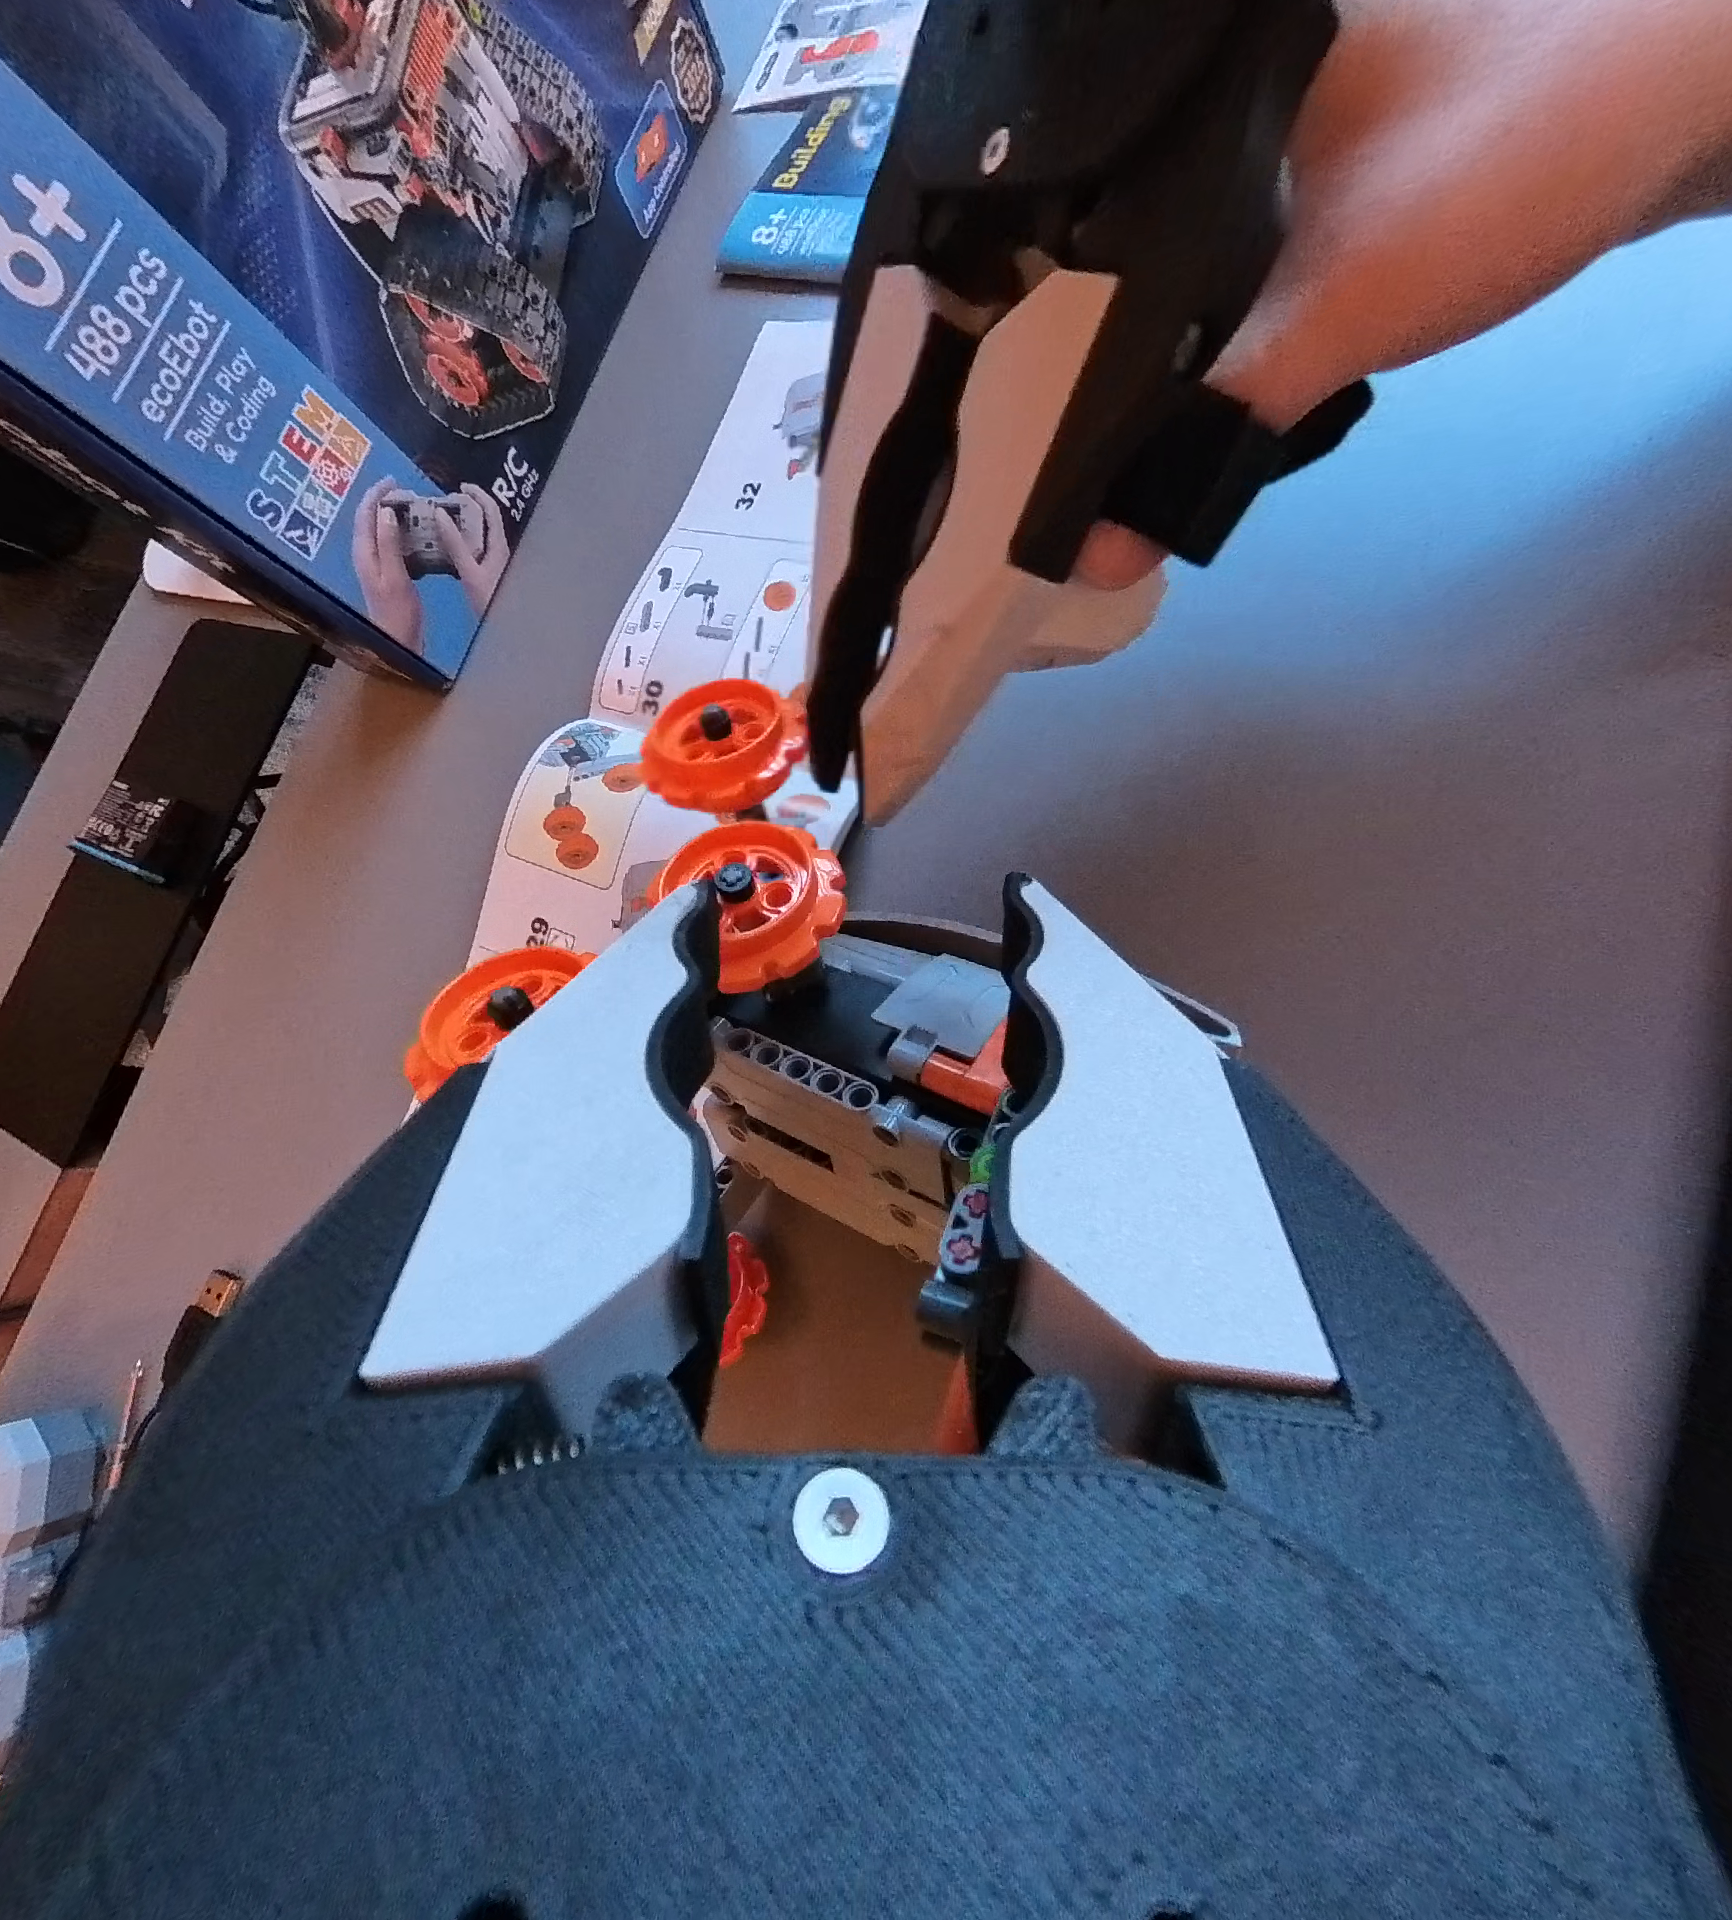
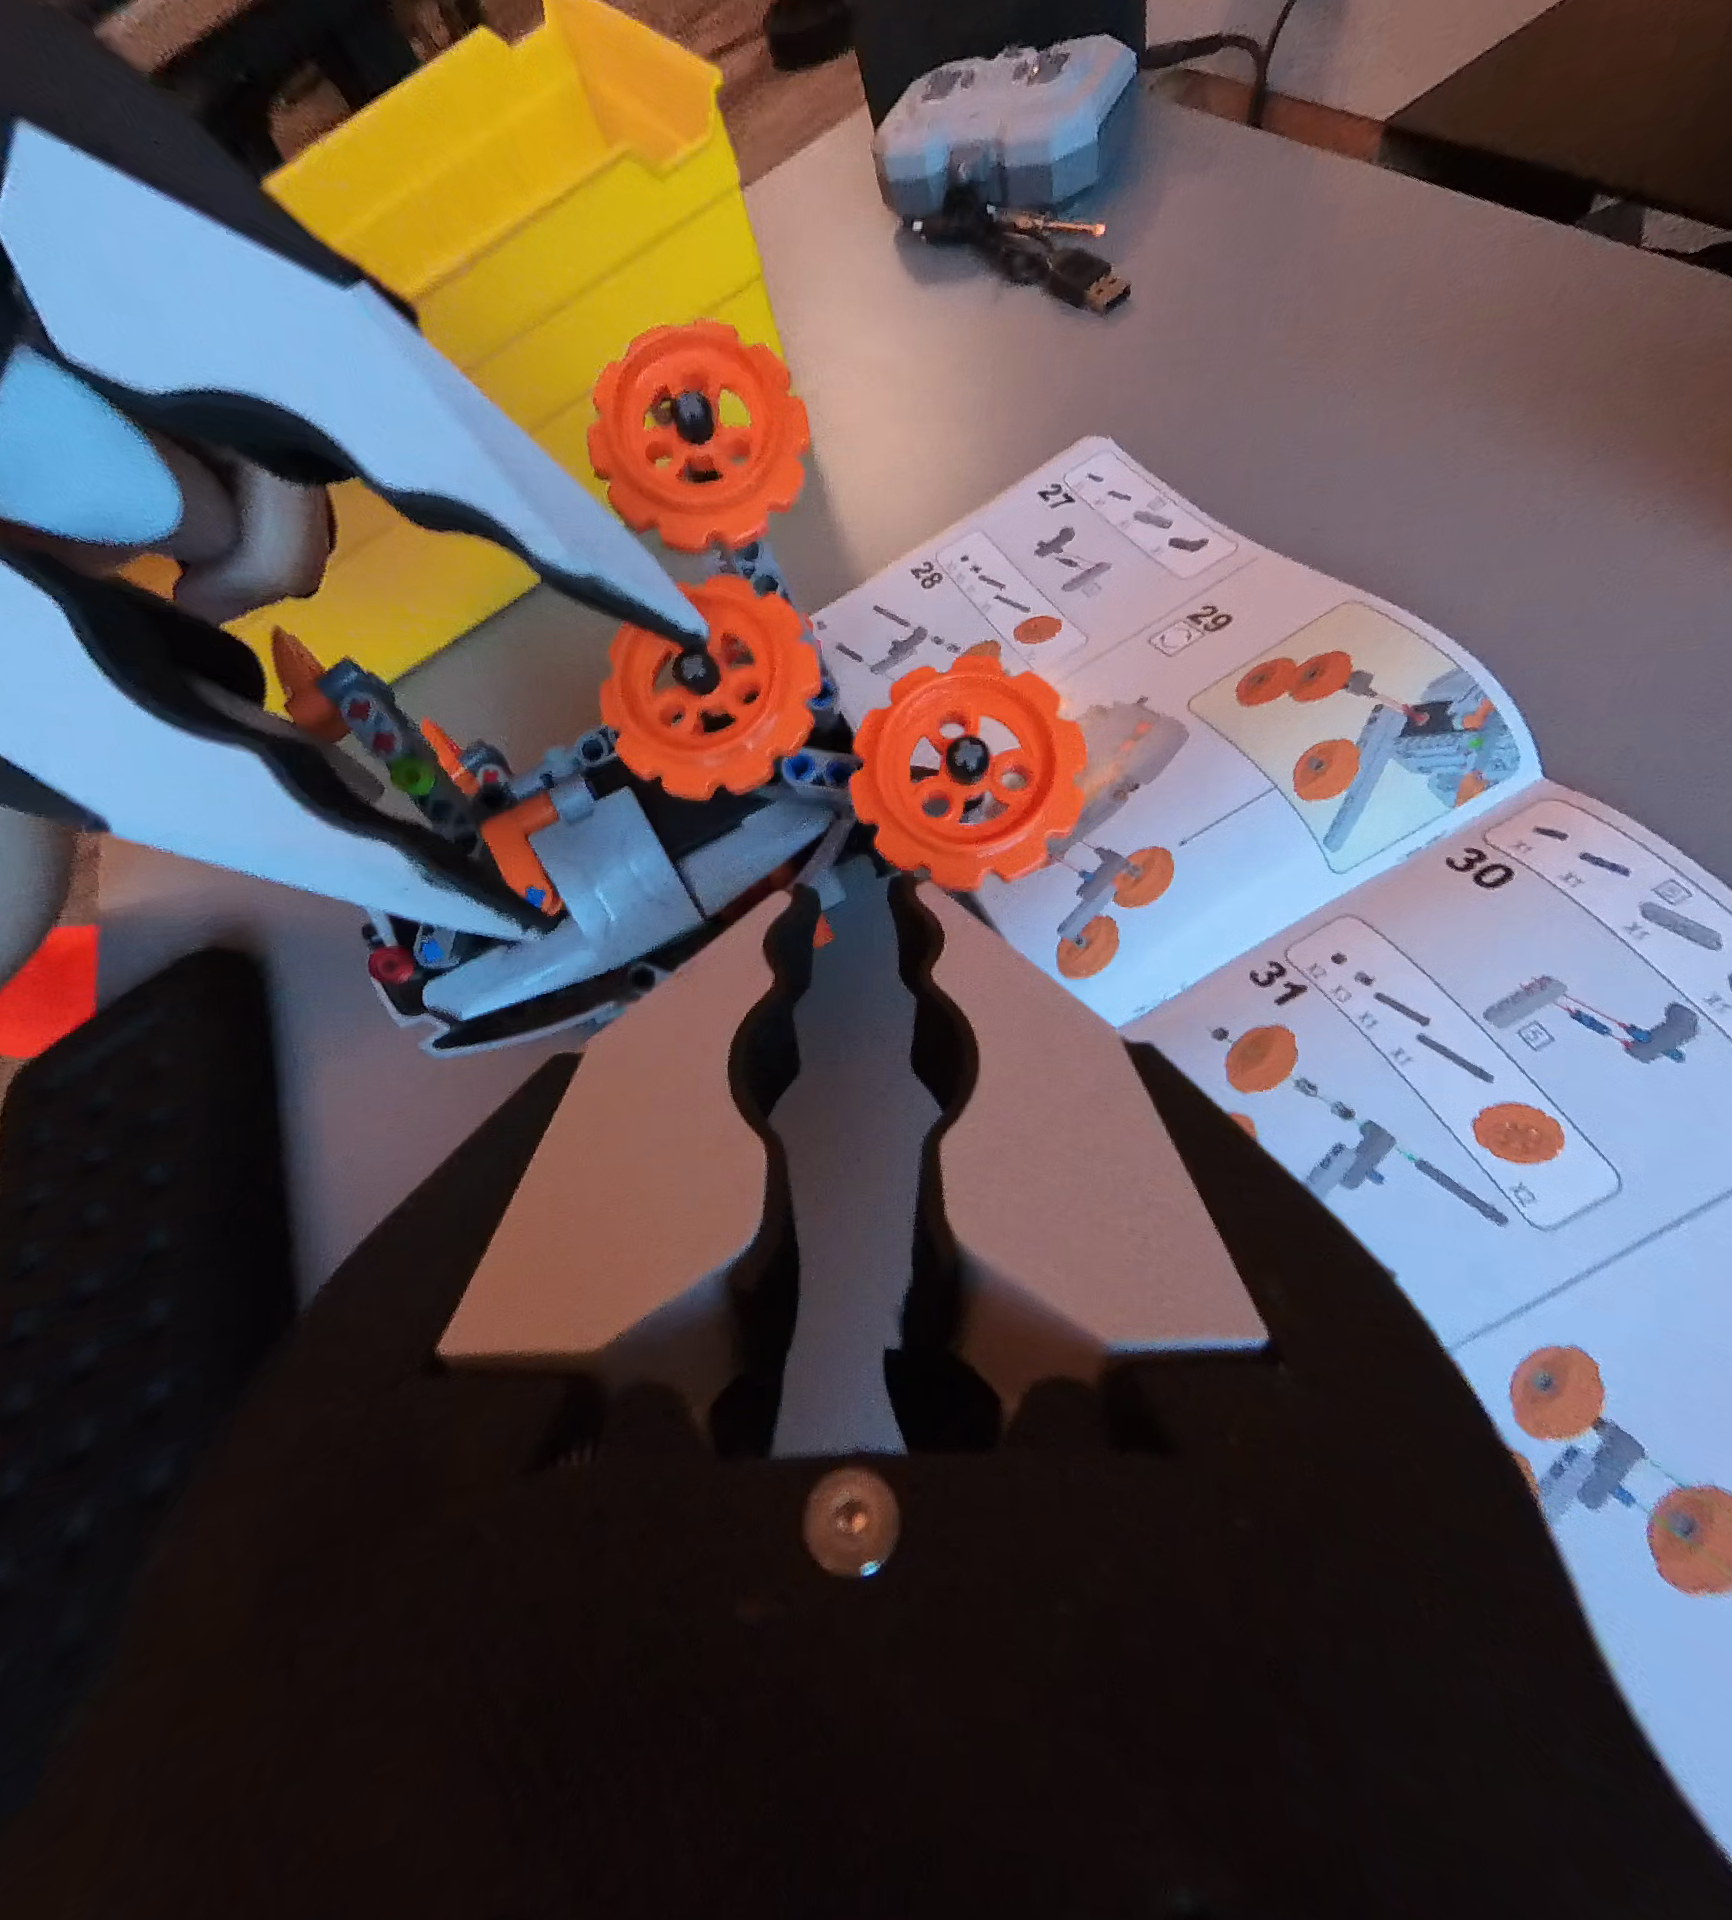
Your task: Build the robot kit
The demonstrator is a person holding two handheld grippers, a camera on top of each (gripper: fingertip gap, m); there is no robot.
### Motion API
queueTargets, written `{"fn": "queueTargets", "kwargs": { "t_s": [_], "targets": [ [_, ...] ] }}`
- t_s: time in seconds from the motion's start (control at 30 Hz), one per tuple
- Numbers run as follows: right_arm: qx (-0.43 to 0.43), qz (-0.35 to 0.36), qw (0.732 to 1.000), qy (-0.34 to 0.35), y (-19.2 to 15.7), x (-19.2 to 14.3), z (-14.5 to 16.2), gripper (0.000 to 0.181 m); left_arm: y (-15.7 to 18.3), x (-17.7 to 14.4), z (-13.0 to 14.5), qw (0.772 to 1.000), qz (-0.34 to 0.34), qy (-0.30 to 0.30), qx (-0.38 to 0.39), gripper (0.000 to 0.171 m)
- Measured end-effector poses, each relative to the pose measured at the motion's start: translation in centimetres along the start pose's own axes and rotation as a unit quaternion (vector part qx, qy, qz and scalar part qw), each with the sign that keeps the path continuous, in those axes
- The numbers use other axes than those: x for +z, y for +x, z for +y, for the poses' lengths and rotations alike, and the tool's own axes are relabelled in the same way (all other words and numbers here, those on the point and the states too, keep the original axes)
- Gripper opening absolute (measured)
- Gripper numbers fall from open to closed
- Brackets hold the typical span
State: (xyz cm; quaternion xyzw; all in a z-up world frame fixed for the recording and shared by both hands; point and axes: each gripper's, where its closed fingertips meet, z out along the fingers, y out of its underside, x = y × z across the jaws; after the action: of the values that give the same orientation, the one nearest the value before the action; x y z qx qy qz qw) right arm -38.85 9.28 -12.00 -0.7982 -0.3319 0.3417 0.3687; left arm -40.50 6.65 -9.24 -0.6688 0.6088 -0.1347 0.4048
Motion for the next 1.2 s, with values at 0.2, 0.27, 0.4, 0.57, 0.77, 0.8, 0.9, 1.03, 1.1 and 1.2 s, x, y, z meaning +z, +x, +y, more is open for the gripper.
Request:
{"fn": "queueTargets", "kwargs": {
  "t_s": [0.2, 0.27, 0.4, 0.57, 0.77, 0.8, 0.9, 1.03, 1.1, 1.2],
  "targets": [
    [0.012, -0.012, 1.000, -0.007, 0.6, 1.1, -0.7, 0.018, 0.1, 0.0, 0.0, 1.000, 0.000, -0.005, 0.002, 0.054],
    [0.017, -0.016, 1.000, -0.020, 0.7, 1.6, -0.7, 0.025, 0.0, 0.0, 0.0, 1.000, -0.001, -0.006, 0.001, 0.054],
    [0.032, -0.043, 0.998, -0.022, 0.5, 2.3, -0.9, 0.027, 0.0, 0.0, 0.0, 1.000, -0.001, -0.011, -0.001, 0.053],
    [0.121, -0.082, 0.989, 0.016, 0.9, 2.4, -1.5, 0.026, 0.0, 0.1, 0.1, 1.000, -0.003, -0.015, 0.000, 0.053],
    [0.214, -0.133, 0.967, 0.041, 0.7, 3.1, -1.6, 0.022, -0.1, 0.2, 0.2, 1.000, -0.009, -0.025, 0.005, 0.055],
    [0.221, -0.138, 0.965, 0.041, 0.7, 3.1, -1.6, 0.022, -0.1, 0.2, 0.2, 1.000, -0.009, -0.025, 0.004, 0.055],
    [0.244, -0.146, 0.957, 0.058, 1.4, 2.7, -1.9, 0.022, -0.1, 0.3, 0.2, 1.000, -0.012, -0.025, 0.003, 0.054],
    [0.290, -0.180, 0.936, 0.080, 1.4, 2.4, -2.5, 0.022, -0.1, 0.3, 0.2, 1.000, -0.014, -0.024, 0.002, 0.054],
    [0.298, -0.186, 0.933, 0.081, 1.2, 2.6, -2.6, 0.022, -0.1, 0.3, 0.2, 1.000, -0.014, -0.022, 0.003, 0.054],
    [0.316, -0.194, 0.924, 0.092, 1.2, 2.8, -2.8, 0.022, -0.1, 0.2, 0.2, 1.000, -0.015, -0.023, 0.004, 0.055]
  ]
}}
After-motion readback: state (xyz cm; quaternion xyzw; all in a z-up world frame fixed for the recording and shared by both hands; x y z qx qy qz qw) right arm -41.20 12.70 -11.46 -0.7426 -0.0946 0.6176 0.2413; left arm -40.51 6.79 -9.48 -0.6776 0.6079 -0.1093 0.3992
